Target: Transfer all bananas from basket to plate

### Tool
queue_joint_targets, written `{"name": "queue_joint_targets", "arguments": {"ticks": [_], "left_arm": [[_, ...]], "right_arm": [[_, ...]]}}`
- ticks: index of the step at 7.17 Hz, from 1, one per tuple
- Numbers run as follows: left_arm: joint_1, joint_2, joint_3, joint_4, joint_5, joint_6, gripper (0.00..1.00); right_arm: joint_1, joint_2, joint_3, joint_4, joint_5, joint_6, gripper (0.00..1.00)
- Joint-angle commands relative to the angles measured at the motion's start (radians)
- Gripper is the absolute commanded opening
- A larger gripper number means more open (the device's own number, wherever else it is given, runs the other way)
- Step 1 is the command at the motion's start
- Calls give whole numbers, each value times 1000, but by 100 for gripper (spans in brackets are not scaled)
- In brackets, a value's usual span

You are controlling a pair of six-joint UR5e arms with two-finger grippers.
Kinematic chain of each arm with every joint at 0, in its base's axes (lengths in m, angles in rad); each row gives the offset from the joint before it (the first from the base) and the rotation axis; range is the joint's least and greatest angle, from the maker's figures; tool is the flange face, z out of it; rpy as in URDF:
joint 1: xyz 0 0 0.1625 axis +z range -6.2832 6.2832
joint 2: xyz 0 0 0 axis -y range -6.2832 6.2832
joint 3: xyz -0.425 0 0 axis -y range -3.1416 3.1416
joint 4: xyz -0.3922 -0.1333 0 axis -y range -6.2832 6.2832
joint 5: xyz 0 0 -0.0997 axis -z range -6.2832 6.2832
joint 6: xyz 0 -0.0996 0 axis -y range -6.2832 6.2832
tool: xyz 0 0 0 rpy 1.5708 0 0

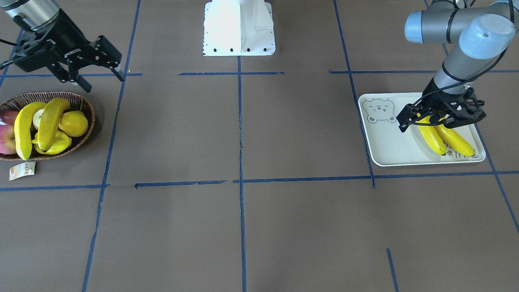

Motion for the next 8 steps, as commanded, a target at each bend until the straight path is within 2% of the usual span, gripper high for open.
{"name": "queue_joint_targets", "arguments": {"ticks": [1, 3, 5, 8], "left_arm": [[32, -116, -28, 99, -9, -93, 100], [66, -153, -34, 103, -9, -154, 100], [79, -166, -19, 100, -9, -156, 100], [97, -177, -17, 94, -7, -182, 100]], "right_arm": [[56, -95, -82, -2, 7, -114, 100], [-18, -148, -113, -7, -144, -120, 100], [-94, -173, -148, -7, -232, -122, 100], [-117, -196, -154, -7, -248, -126, 97]]}}
